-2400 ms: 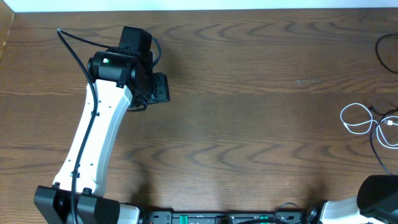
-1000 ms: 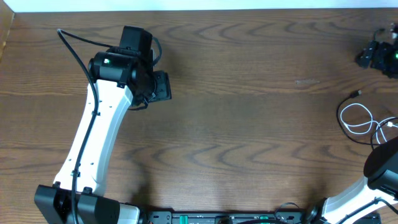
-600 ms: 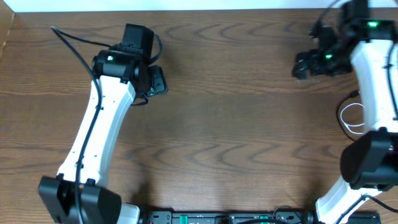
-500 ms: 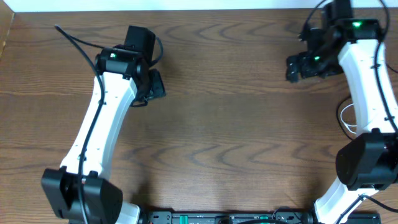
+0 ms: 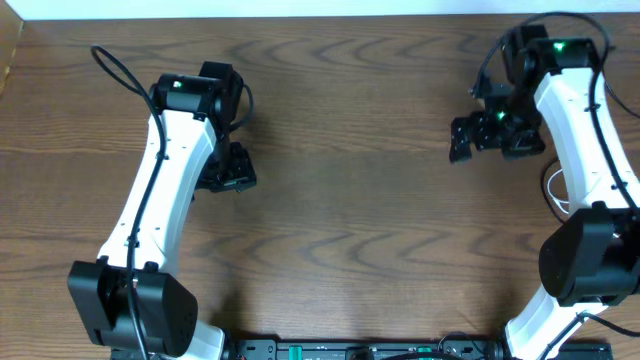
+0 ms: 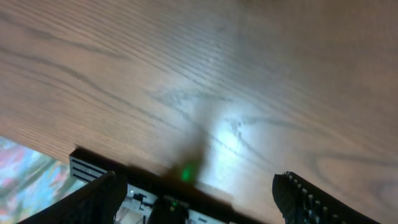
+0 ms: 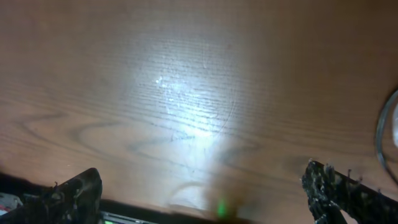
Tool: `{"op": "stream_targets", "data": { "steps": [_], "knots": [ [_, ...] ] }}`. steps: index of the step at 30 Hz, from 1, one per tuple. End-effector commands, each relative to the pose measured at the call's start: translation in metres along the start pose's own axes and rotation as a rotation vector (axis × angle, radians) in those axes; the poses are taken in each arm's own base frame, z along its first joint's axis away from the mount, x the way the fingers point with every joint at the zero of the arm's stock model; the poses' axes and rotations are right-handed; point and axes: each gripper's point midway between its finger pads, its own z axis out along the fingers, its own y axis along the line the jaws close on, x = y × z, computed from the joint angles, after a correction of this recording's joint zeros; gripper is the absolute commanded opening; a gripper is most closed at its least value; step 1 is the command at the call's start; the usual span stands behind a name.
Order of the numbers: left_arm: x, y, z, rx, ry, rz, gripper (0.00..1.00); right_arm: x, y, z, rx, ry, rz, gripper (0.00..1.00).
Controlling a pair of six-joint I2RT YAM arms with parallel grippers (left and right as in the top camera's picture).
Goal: Untangle cables
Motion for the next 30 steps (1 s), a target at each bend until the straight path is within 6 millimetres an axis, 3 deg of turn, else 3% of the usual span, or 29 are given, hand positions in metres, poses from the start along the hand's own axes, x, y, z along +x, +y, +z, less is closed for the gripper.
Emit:
{"op": "stream_targets", "data": {
  "steps": [1,6,8,11,15,16,22,26,30],
  "knots": [
    [0.013,-0.002,0.006,0.025,0.043,0.077,0.80,0.011,0.003,0.007,-0.014,0.005,0.037,0.99],
    [0.024,0.001,0.022,0.054,-0.024,0.068,0.80,0.020,0.003,0.012,-0.011,-0.107,0.017,0.99],
    [0.038,0.006,0.033,0.097,-0.122,0.051,0.80,0.028,0.005,0.002,-0.007,-0.278,-0.004,0.99],
    [0.045,0.009,0.035,0.150,-0.241,0.038,0.80,0.035,0.008,-0.014,-0.002,-0.432,-0.031,0.99],
    [0.057,0.005,0.018,0.309,-0.481,0.058,0.82,0.054,0.014,-0.044,0.006,-0.686,-0.075,0.99],
    [0.060,0.007,0.010,0.341,-0.556,0.049,0.98,0.063,0.016,-0.054,0.008,-0.760,-0.088,0.99],
    [0.080,0.024,-0.032,0.444,-0.816,0.019,0.98,0.103,0.022,-0.080,0.014,-0.934,-0.119,0.99],
    [0.089,0.030,-0.045,0.476,-0.898,0.009,0.98,0.121,0.023,-0.084,0.014,-0.951,-0.122,0.99],
    [0.090,0.031,-0.047,0.481,-0.912,0.008,0.98,0.133,0.023,-0.074,0.013,-0.902,-0.113,0.99]
  ]
}}
